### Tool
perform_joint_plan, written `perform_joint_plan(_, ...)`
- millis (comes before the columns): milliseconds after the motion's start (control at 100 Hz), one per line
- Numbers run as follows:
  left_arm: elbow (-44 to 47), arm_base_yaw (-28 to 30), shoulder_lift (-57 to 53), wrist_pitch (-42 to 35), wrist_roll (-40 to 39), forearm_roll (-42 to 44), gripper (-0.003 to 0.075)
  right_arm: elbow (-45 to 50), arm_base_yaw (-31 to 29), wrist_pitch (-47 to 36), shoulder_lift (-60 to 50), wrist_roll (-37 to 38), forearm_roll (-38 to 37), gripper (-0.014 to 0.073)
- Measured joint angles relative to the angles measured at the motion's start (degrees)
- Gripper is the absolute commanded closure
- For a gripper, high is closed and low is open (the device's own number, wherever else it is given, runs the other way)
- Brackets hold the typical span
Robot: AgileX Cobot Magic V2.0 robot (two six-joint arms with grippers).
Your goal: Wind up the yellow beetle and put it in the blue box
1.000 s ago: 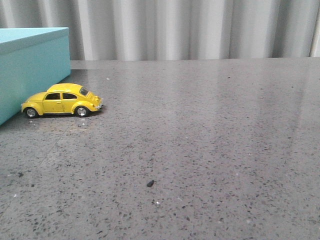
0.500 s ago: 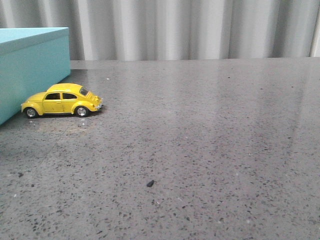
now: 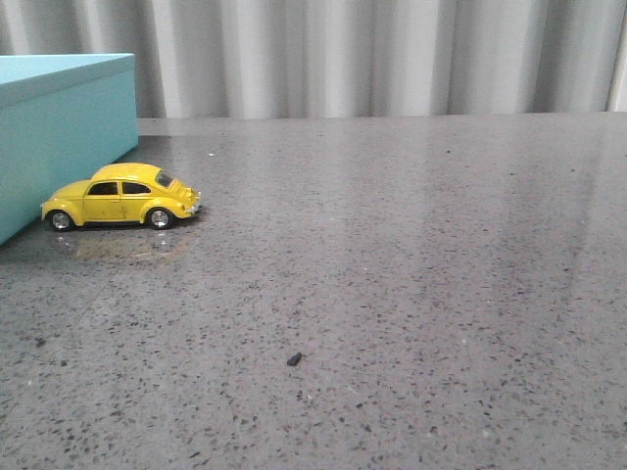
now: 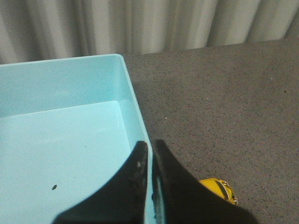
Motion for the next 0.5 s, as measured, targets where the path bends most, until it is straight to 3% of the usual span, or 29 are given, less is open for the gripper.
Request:
perform_joint_plan(320,-7.1,-5.6,6.8,2.8,16.1,0.2,0.026,0.0,0.0,0.5,-0.6,0.0,0.0,0.0635)
perform_joint_plan(390,-8.3,-6.4,7.9,2.8,18.8,0.2,0.0207,0.0,0.0,0.6,-0.6,0.0,0.0,0.0635)
perform_joint_plan(500,-9.9,-7.3,9.8,3.5,23.4,0.2,0.0209,0.0,0.0,0.8,-0.6,0.0,0.0,0.0635)
